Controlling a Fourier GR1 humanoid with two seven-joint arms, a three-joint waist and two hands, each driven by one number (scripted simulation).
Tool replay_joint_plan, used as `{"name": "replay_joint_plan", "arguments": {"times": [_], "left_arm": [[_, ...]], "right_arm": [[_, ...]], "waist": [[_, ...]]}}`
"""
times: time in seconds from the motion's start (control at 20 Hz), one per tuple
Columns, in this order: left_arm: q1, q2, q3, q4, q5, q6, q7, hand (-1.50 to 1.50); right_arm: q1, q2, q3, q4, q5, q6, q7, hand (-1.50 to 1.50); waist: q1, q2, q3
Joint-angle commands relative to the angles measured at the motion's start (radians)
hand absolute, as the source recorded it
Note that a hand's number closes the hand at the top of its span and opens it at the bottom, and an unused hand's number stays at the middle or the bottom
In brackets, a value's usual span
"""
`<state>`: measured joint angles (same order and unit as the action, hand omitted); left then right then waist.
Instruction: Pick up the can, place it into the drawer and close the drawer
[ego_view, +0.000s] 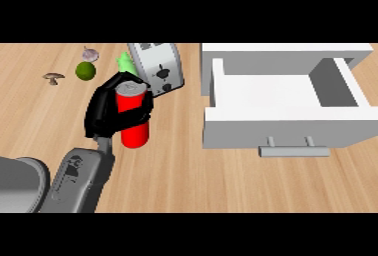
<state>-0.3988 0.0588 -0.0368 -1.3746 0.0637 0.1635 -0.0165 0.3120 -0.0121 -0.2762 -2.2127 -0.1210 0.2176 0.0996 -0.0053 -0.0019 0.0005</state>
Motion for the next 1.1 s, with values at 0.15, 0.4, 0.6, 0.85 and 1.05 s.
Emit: {"name": "replay_joint_plan", "arguments": {"times": [0.15,0.4,0.6,0.85,1.05], "left_arm": [[-0.205,-0.036,-0.025,-0.003,-0.049,0.058,0.179,1.50],[-0.364,-0.058,-0.161,0.044,-0.079,0.232,0.247,1.50],[-0.480,-0.059,-0.234,0.045,-0.071,0.310,0.345,1.50],[-0.631,-0.059,-0.160,0.258,-0.013,0.297,0.272,1.50],[-0.720,-0.059,-0.231,0.338,0.018,0.365,0.267,1.50]], "right_arm": [[0.021,0.006,0.008,-0.037,-0.001,-0.002,0.010,-1.50],[-0.041,0.004,0.016,-0.008,0.024,-0.029,0.025,-1.50],[0.007,0.011,0.068,-0.018,0.038,-0.053,0.005,-1.50],[-0.044,-0.020,-0.004,0.026,0.006,-0.017,0.017,-1.50],[-0.081,-0.034,-0.016,0.041,-0.025,-0.010,0.028,-1.50]], "waist": [[-0.004,0.001,0.000],[-0.011,0.002,0.000],[-0.012,0.000,0.000],[-0.014,0.005,0.000],[-0.018,0.005,0.000]]}}
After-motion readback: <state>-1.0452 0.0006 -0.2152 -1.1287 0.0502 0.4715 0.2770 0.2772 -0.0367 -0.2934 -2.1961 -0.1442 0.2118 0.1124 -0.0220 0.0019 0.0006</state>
